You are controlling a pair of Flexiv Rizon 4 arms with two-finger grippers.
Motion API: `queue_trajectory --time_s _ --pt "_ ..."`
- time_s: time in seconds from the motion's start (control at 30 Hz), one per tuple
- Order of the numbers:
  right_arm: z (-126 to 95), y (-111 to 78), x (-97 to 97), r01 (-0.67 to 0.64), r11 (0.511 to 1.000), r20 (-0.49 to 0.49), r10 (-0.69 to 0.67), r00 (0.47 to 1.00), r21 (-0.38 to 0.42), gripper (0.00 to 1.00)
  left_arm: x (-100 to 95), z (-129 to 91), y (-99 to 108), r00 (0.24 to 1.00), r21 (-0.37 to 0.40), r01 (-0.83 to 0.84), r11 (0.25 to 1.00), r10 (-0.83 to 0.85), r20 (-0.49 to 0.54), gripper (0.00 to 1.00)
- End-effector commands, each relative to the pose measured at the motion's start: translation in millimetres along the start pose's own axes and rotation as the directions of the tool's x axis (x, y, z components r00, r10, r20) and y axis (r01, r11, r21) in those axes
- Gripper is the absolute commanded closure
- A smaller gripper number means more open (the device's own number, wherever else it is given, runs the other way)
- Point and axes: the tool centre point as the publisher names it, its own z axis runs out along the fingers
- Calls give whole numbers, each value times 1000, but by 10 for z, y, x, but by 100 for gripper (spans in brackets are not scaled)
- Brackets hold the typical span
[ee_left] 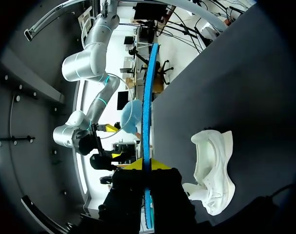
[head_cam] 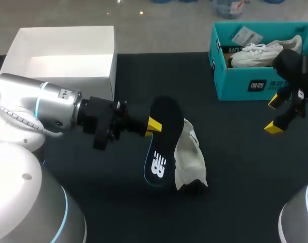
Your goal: Take the shoe out of the shoebox, open the shoe tongue, remove and reinsert the insole, then place the shoe into the shoebox
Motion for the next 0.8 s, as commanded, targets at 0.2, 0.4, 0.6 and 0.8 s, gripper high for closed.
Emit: queue_trajectory --time_s 0.2,0.4,0.6,0.8 --pt "5 23 -19 -1 1000 -4 1 1000 6 0 91 -121 -181 990 77 130 989 -126 -58 100" --pt "5 23 -19 -1 1000 -4 1 1000 6 0 150 -57 -356 966 158 256 954 -244 -90 100" --pt "5 23 -19 -1 1000 -4 1 1000 6 0 198 0 -473 933 161 354 921 -336 -130 100" --pt "5 23 -19 -1 1000 -4 1 1000 6 0 302 85 -591 897 180 438 881 -414 -156 100"
